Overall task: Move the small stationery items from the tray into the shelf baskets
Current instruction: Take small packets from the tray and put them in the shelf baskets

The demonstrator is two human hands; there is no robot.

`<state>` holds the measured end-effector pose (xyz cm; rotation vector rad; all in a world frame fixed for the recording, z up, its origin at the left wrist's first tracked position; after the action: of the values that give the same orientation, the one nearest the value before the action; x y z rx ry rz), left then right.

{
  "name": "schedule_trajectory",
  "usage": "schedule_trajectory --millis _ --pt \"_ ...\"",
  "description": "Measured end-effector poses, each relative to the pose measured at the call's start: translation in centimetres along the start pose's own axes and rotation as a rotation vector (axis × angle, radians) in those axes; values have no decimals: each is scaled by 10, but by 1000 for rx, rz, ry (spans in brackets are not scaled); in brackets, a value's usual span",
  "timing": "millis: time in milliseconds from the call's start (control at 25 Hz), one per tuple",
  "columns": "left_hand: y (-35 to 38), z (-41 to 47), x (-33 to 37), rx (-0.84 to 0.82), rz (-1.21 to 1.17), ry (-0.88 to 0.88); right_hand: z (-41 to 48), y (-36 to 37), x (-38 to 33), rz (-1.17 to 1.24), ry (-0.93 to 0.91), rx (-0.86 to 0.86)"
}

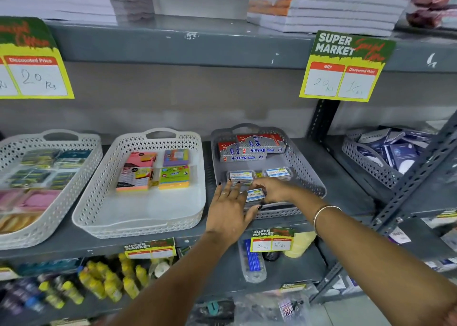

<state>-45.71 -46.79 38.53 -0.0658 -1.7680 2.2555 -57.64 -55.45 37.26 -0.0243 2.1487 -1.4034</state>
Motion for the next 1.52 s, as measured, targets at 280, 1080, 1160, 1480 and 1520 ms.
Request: schedule_trajectory --millis 280,1080,1160,1480,1520 --pt "4 0 -3 -21 56 -8 -2 0 -5 0 -36 24" --pt "-90 -145 -222 576 -91 -504 36 -39 -304 74 -554 703" --pt "-82 -206 -280 559 -77 -700 36 8 -382 180 -695 633" --pt "26 -481 -415 160 -39 -1278 68 296 -560 115 -880 79" --pt "46 -513 -425 93 -48 -1333 77 343 -567 60 -872 -11"
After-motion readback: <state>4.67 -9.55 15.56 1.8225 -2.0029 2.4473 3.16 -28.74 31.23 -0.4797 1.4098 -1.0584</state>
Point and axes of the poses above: each hand's wrist, its own z-axis towards the middle knuckle, its own y-axis out of the palm, x = y × z, the point moved 5 cm from there along z, towards the middle knuckle, and after that the axes turned 5 degrees about -y, right-handed, at the moved point
